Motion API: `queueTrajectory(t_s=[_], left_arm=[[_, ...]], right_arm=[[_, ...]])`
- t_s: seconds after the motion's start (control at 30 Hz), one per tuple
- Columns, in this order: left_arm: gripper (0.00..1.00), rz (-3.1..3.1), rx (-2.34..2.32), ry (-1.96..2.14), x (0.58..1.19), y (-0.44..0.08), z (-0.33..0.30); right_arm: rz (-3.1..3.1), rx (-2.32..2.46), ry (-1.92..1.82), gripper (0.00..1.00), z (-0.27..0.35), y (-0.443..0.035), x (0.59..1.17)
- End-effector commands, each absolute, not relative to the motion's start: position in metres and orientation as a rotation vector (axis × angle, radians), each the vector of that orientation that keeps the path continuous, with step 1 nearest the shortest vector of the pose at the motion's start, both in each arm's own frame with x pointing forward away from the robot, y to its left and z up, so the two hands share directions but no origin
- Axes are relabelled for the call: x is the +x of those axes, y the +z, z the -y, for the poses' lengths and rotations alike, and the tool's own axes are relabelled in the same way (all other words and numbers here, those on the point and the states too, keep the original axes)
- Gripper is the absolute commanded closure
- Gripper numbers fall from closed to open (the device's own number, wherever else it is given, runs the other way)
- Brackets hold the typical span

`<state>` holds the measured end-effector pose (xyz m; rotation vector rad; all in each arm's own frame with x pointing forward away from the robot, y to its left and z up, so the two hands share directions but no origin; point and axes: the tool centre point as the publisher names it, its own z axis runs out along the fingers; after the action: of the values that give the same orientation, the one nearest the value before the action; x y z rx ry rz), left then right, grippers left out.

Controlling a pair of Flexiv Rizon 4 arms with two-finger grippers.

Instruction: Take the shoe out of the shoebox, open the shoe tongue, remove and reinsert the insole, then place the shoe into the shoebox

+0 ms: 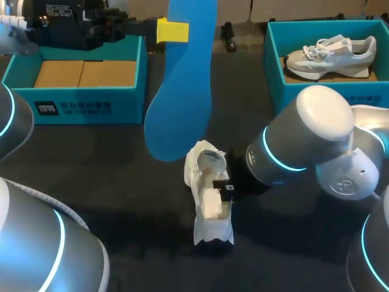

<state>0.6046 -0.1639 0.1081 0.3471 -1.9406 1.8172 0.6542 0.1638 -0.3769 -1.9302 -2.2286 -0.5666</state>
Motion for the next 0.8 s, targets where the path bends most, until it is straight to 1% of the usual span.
queueTrajectory(t_s=[0.03,0.27,0.8], left_arm=[[1.00,1.941,0.346,1.815,0.606,0.108,0.165],[1.00,1.941,0.346,1.815,0.606,0.108,0.165],[1.00,1.941,0.346,1.815,0.606,0.108,0.165]], right_arm=[[2.224,-1.936,-0.550,1.00,-0.162,-0.373,0.655],[2.230,-1.953,-0.492,1.00,-0.159,-0.366,0.658],[2.200,-1.958,-0.464,1.00,-0.154,-0.387,0.660]])
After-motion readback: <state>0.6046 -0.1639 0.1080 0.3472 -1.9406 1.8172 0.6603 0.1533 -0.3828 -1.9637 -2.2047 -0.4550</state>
